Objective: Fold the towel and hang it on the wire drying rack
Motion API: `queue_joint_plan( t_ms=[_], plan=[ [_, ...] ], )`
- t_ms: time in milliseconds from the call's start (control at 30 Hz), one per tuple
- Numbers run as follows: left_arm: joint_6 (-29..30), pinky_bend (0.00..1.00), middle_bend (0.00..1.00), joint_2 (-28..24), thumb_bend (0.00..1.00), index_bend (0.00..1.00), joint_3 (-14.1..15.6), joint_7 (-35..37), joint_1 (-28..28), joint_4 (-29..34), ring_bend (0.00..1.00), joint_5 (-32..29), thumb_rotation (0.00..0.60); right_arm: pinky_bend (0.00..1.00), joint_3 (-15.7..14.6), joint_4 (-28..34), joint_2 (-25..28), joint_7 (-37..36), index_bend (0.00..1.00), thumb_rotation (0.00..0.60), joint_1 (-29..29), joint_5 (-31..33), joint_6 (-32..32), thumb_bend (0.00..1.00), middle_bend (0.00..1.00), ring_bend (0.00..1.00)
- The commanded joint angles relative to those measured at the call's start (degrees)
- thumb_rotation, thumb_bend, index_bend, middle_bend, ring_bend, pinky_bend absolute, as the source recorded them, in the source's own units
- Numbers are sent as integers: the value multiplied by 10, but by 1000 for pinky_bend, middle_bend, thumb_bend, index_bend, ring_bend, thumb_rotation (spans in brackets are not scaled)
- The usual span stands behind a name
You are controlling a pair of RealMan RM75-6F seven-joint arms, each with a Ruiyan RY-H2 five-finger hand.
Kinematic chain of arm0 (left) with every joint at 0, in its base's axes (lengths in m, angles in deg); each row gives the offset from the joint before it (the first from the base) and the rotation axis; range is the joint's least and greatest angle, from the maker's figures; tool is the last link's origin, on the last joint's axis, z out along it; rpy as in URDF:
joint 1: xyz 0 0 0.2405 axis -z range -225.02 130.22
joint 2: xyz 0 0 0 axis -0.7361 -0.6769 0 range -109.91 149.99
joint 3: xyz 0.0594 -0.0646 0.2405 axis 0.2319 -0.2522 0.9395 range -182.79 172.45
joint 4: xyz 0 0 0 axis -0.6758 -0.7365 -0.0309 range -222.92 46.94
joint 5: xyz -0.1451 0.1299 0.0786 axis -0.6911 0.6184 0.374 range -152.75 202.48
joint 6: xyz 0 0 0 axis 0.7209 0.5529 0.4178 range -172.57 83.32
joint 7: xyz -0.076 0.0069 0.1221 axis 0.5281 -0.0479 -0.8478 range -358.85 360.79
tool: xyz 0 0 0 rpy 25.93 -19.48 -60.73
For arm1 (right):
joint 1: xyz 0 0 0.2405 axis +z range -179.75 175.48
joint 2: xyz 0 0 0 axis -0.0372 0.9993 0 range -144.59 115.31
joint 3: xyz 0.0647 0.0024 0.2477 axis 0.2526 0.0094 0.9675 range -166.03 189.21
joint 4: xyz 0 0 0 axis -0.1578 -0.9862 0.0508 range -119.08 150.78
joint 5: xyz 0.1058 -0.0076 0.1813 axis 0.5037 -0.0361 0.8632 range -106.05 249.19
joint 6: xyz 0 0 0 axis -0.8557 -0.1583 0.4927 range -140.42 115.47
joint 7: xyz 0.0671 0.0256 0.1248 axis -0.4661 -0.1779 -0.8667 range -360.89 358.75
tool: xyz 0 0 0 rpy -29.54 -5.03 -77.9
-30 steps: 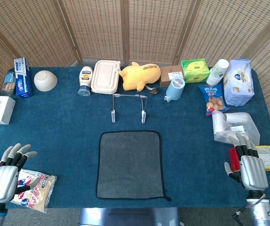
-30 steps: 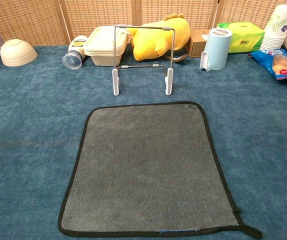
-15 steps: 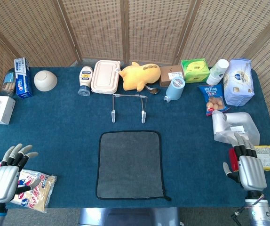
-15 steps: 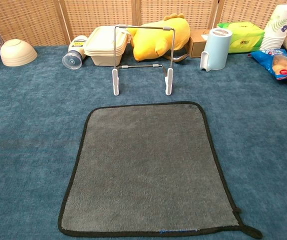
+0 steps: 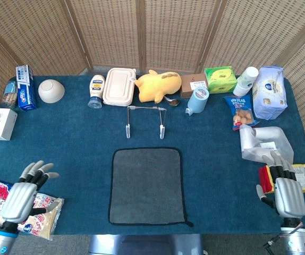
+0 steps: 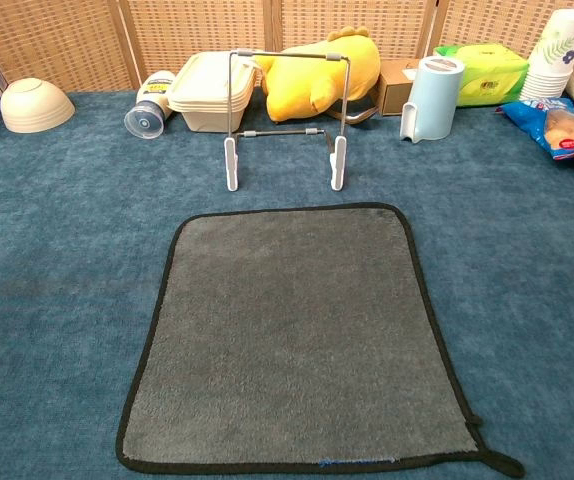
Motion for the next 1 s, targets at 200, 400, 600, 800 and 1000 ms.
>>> queue_joint_plan(
  t_ms=[200,400,600,800,1000],
  plan=[
    [-132,0,151,-7,97,285,-5,10,92,32,42,4,600,0,-2,10,8,8,115,600,-11,4,-11,351,40,0],
    [-204,0,146,18,97,285,-17,-2,150,38,39,1,600,0,-1,10,6,11,116,600,-12,7,-12,351,39,0],
    [-248,0,142,73,96,280,-28,-36,192,27,30,-15,600,0,1,7,9,7,116,600,-17,15,-14,350,39,0],
    [-283,0,138,138,96,271,-31,-89,223,13,26,-45,600,0,4,2,14,-2,116,600,-20,23,-15,351,39,0],
    [-291,0,135,198,95,246,-28,-135,239,-6,18,-69,600,0,6,-6,15,-12,116,600,-21,27,-13,352,40,0]
  ],
)
